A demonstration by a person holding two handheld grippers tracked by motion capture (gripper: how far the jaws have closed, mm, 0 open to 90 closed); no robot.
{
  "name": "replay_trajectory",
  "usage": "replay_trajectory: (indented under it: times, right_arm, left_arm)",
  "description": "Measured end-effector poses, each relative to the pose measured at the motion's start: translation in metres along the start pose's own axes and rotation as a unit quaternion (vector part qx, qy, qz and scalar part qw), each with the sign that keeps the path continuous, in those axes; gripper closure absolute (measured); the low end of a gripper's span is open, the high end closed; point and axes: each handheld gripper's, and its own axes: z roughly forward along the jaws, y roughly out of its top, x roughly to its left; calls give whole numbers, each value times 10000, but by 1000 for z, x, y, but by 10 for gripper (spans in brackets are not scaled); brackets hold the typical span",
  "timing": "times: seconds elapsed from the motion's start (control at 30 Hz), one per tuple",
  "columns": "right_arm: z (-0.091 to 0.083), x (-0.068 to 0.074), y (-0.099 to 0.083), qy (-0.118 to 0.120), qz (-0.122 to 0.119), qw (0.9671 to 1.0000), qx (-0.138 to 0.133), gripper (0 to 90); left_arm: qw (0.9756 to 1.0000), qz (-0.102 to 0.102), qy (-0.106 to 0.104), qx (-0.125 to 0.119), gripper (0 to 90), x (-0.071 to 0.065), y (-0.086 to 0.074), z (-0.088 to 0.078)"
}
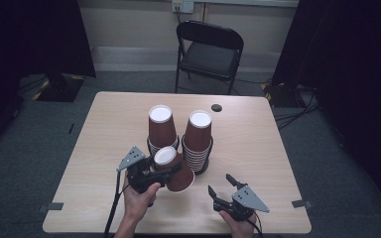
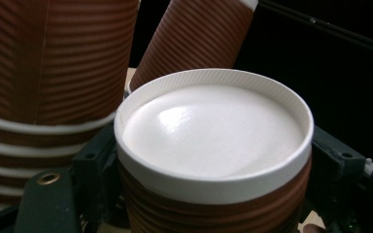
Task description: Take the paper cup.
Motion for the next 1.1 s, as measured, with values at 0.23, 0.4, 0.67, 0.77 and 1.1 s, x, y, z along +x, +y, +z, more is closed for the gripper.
replay_trajectory:
  times: [0.23, 0.4, 0.67, 0.77, 1.1]
  right_arm:
    - [-1, 8, 1, 417, 56, 9990, -121, 298]
    - [0, 18, 2, 781, 83, 9963, -359, 316]
    - [5, 32, 5, 1136, -105, 9924, -463, 359]
    - [8, 36, 7, 1227, -126, 9910, -512, 380]
    - [11, 39, 11, 1494, -159, 9859, -739, 450]
  left_arm:
    - [9993, -348, -104, -60, 220, 4, -13, -2]
    - [9987, -471, -158, -103, 219, 1, -18, -10]
    - [9961, -794, -344, -185, 219, -1, -27, -14]
    - [9952, -898, -362, -166, 220, -1, -31, -13]
    - [9881, -1446, -453, -278, 219, 7, -42, -14]
